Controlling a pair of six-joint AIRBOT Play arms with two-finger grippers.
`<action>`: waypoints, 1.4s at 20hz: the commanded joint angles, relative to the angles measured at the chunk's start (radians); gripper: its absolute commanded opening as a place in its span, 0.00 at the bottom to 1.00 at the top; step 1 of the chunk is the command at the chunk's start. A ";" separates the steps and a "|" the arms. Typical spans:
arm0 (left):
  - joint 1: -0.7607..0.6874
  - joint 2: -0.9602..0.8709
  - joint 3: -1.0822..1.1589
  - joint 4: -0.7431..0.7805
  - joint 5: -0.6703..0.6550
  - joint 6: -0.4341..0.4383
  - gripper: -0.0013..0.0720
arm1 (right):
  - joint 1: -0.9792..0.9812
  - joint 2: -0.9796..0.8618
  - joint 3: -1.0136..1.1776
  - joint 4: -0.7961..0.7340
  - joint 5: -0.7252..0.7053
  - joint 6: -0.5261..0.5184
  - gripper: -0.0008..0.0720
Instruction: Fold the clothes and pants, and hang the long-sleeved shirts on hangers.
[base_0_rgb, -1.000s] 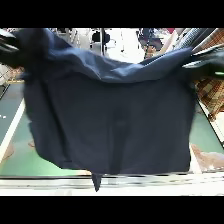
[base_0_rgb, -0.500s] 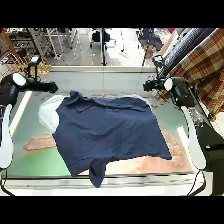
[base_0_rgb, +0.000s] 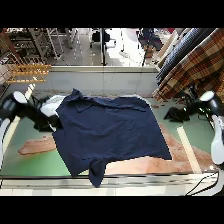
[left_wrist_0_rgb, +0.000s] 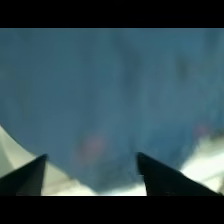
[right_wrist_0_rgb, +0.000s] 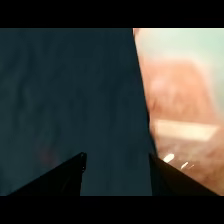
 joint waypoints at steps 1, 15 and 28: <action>-0.021 0.201 -0.362 -0.038 0.049 -0.014 0.90 | -0.126 0.016 -0.151 0.111 0.144 -0.076 0.66; -0.021 0.222 -0.622 -0.064 0.401 -0.097 0.89 | -0.036 -0.008 -0.285 -0.018 -0.058 -0.232 0.67; 0.046 0.115 -0.319 -0.264 0.595 -0.002 0.03 | 0.117 -0.074 -0.250 0.044 -0.088 -0.283 0.04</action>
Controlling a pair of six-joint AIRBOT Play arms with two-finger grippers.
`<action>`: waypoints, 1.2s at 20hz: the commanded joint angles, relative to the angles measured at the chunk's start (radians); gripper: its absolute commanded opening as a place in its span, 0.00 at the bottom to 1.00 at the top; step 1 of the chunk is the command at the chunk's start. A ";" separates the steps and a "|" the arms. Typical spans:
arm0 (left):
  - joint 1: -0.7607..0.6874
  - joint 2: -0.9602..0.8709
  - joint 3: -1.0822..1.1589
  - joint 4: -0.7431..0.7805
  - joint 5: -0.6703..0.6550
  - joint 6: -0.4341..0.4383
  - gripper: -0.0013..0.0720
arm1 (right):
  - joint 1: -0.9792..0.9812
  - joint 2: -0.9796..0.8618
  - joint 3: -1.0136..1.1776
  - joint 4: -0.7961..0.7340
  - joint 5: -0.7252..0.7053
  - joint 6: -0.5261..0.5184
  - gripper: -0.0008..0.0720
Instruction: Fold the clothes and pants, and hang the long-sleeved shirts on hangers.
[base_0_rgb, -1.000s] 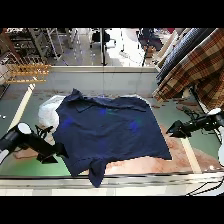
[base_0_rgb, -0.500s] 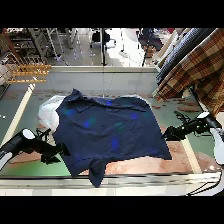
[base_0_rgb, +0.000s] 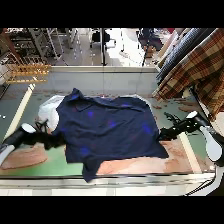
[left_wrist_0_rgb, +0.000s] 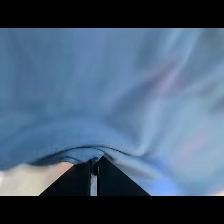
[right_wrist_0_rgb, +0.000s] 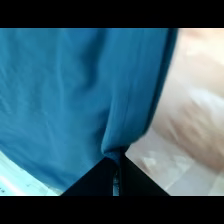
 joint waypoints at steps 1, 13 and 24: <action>0.057 -0.006 0.225 -0.048 0.079 0.026 0.03 | 0.065 -0.003 0.047 0.029 -0.071 -0.017 0.04; 0.079 -0.254 0.541 0.000 -0.137 0.216 0.80 | 0.147 0.004 0.154 0.061 -0.145 0.097 0.51; 0.045 -0.348 0.533 0.064 -0.190 0.174 0.80 | 0.015 -0.005 0.083 0.097 -0.027 0.166 0.51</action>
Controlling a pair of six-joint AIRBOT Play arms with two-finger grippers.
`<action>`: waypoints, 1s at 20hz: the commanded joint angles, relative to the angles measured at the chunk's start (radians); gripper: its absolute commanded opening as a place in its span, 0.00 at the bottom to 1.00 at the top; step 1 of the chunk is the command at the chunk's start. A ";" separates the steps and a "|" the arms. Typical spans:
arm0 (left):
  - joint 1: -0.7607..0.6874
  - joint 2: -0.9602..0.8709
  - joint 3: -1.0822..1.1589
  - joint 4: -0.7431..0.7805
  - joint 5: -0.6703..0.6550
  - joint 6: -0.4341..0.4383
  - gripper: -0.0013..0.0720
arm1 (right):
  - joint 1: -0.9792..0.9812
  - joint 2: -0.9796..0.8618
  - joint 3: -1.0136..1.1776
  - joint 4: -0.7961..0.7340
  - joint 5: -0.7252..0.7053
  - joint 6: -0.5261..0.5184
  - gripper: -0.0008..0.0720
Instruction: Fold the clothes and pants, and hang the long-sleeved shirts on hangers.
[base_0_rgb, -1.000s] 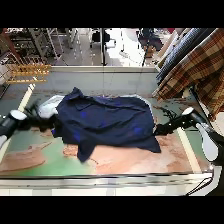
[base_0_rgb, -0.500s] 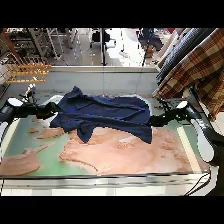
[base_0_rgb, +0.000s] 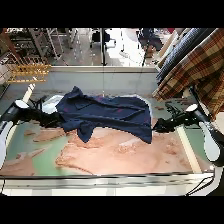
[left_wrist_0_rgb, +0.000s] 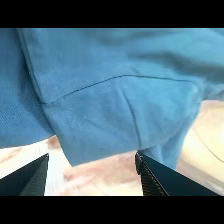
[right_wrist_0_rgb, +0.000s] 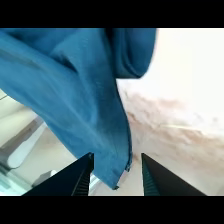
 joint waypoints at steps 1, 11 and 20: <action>-0.011 -0.056 0.000 -0.022 0.052 -0.019 0.80 | -0.011 -0.013 -0.016 0.017 -0.009 -0.002 0.51; -0.034 -0.128 0.001 -0.182 0.088 0.071 0.14 | 0.027 -0.097 -0.016 0.108 -0.005 -0.047 0.67; 0.030 0.042 0.001 -0.225 -0.071 0.111 0.04 | 0.087 0.046 -0.013 0.094 0.069 -0.163 0.04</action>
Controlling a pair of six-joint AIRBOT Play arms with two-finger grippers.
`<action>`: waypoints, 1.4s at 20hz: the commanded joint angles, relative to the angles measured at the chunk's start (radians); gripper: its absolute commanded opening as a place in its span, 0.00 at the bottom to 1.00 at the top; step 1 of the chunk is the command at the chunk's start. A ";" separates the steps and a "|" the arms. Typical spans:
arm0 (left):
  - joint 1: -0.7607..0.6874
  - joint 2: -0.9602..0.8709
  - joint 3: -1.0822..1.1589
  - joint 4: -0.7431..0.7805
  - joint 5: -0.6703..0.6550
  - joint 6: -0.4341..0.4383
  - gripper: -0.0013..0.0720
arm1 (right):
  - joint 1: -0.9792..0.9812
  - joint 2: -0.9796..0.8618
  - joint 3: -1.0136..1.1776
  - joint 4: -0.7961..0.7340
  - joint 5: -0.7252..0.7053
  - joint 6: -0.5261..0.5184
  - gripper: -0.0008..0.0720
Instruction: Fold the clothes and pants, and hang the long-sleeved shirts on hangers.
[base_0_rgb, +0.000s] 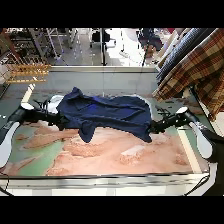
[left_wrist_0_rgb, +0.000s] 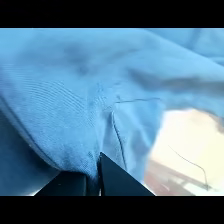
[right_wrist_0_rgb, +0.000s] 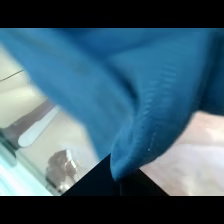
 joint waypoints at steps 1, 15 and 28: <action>0.048 0.116 0.001 -0.009 -0.103 0.011 0.04 | 0.005 0.143 0.002 -0.027 0.060 -0.032 0.04; 0.087 0.352 -0.072 -0.008 -0.301 0.011 0.04 | 0.068 0.582 -0.090 -0.101 0.061 0.059 0.04; 0.071 0.115 -0.101 0.094 -0.274 0.019 0.43 | 0.105 0.484 -0.299 -0.118 -0.111 0.051 0.04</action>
